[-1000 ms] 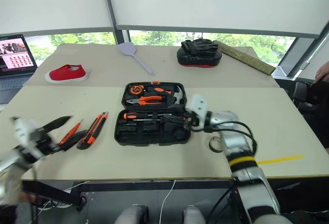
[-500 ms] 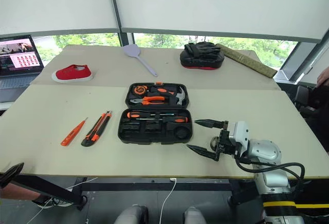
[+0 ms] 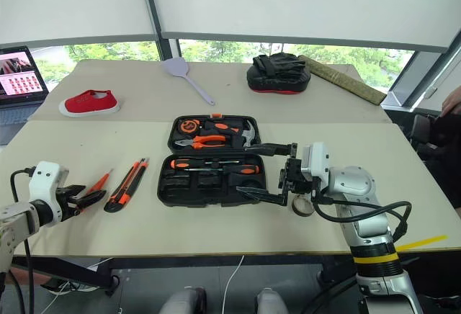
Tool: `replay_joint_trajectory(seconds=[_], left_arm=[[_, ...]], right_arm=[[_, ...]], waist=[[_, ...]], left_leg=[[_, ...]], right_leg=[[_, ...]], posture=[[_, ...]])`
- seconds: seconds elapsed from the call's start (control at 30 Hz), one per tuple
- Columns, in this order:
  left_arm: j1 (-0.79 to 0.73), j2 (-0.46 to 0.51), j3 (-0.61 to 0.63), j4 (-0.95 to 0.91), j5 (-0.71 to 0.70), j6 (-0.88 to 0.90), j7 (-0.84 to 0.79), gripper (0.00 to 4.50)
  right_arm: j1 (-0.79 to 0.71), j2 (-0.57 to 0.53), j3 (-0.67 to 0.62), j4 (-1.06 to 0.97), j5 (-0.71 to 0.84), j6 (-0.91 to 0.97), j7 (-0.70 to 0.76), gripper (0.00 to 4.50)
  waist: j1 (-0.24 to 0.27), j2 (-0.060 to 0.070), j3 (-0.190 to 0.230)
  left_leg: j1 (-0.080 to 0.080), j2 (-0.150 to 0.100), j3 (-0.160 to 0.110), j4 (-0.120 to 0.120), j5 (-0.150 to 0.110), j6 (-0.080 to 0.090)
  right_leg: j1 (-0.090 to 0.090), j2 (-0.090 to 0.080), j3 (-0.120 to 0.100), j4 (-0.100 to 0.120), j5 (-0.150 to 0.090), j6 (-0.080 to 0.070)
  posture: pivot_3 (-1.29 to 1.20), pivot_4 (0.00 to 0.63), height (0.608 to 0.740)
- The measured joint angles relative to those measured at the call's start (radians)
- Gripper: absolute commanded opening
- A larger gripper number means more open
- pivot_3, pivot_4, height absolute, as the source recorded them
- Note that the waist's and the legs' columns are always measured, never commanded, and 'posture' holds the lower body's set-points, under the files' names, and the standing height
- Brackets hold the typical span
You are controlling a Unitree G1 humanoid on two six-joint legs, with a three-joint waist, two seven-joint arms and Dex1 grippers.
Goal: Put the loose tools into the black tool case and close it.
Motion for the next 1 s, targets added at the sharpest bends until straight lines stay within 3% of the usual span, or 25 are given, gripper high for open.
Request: replay_joint_trajectory(seconds=[0.03,0.13,0.27,0.4,0.53,0.63,0.8,1.0], left_arm=[[0.001,0.002,0.0,-0.003,0.0,0.01,0.0,1.67],[0.008,0.004,0.004,-0.012,-0.001,0.013,-0.015,0.47],[-0.018,-0.026,0.008,0.042,-0.009,-0.123,-0.101,0.45],[-0.17,-0.013,-0.042,0.059,-0.009,-0.333,-0.3,0.45],[-0.336,-0.002,-0.239,0.056,0.049,-0.459,-0.528,0.45],[-0.444,-0.055,-0.412,0.08,0.125,-0.503,-0.64,0.45],[-0.641,-0.193,-0.616,0.286,0.312,-0.639,-0.675,0.45],[-0.753,-0.259,-0.698,0.488,0.458,-0.742,-0.662,0.45]], right_arm=[[0.0,-0.005,0.0,-0.008,0.0,0.003,-0.002,4.5],[0.0,-0.02,-0.013,-0.029,0.001,0.02,-0.016,4.5],[0.003,-0.047,-0.041,-0.032,0.001,0.031,-0.025,4.5],[0.012,-0.085,-0.066,-0.034,0.004,0.048,-0.029,4.5],[0.031,-0.161,-0.086,-0.016,0.018,0.092,-0.01,4.5],[0.041,-0.199,-0.097,0.02,0.017,0.118,0.004,4.5],[0.046,-0.204,-0.096,0.031,0.013,0.131,0.003,4.5],[0.098,-0.203,-0.101,-0.011,0.011,0.141,-0.021,4.5]], waist=[[0.0,0.0,0.0],[0.001,0.0,0.0],[0.009,-0.002,0.001],[0.031,-0.004,0.002],[0.034,-0.004,0.002],[0.033,-0.004,0.002],[0.021,-0.005,0.003],[0.023,-0.005,0.003]], left_leg=[[0.001,0.0,0.0,0.0,0.0,0.0],[0.002,-0.001,0.001,0.002,0.0,-0.001],[0.002,0.0,0.001,0.002,0.001,-0.002],[0.001,-0.001,0.001,0.004,0.002,-0.003],[0.0,-0.002,0.004,0.004,0.002,-0.001],[-0.003,-0.002,0.003,0.006,0.002,0.0],[-0.002,-0.002,0.002,0.008,0.002,0.001],[-0.003,-0.002,0.002,0.01,0.002,0.001]], right_leg=[[0.0,-0.001,0.0,0.0,0.0,0.0],[0.0,-0.002,0.0,0.003,0.0,0.0],[0.0,-0.002,0.0,0.003,0.0,-0.001],[0.001,-0.004,-0.002,0.003,0.0,-0.002],[0.001,-0.005,-0.001,0.002,0.0,0.0],[0.0,-0.002,0.0,0.003,0.0,0.001],[0.0,0.0,0.002,0.005,0.0,0.002],[0.0,0.0,0.003,0.005,-0.001,0.004]], posture=[[0.0,0.15,0.74],[0.0,0.15,0.74],[0.0,0.15,0.74],[0.0,0.15,0.74],[0.0,0.15,0.74],[0.0,0.15,0.74],[0.0,0.15,0.74],[0.0,0.15,0.74]])
